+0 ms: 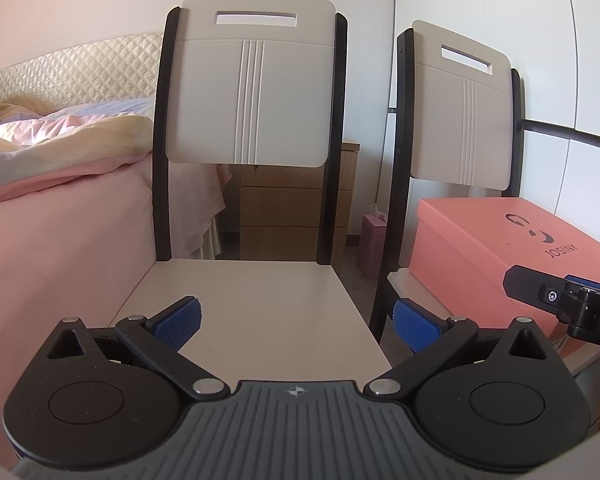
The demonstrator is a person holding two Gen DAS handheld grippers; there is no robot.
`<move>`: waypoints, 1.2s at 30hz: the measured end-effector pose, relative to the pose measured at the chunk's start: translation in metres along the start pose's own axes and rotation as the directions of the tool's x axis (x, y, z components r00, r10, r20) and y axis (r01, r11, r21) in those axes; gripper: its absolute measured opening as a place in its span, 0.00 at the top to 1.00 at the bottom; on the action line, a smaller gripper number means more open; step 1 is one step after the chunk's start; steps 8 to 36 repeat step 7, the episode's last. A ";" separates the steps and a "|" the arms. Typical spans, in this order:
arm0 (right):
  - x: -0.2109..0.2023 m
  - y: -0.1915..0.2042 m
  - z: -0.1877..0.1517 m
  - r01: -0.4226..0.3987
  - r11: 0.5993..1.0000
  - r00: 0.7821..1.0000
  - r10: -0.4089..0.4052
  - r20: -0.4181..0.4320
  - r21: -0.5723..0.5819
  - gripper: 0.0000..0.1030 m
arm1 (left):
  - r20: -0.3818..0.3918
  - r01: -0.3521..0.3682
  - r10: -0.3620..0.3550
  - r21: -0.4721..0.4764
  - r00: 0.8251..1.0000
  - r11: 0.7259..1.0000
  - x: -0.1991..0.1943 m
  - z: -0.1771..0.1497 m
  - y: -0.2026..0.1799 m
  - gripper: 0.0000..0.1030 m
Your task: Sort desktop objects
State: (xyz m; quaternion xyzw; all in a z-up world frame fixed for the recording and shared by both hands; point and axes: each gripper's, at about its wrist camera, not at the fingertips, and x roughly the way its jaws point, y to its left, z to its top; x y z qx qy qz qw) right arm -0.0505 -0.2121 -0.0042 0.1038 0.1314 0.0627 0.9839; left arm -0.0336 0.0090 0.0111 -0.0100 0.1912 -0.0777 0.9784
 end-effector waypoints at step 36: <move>0.000 0.000 0.000 0.000 1.000 1.000 0.000 -0.001 0.002 0.01 | 0.003 -0.005 0.005 -0.006 1.000 1.000 0.002 0.003 0.006 0.00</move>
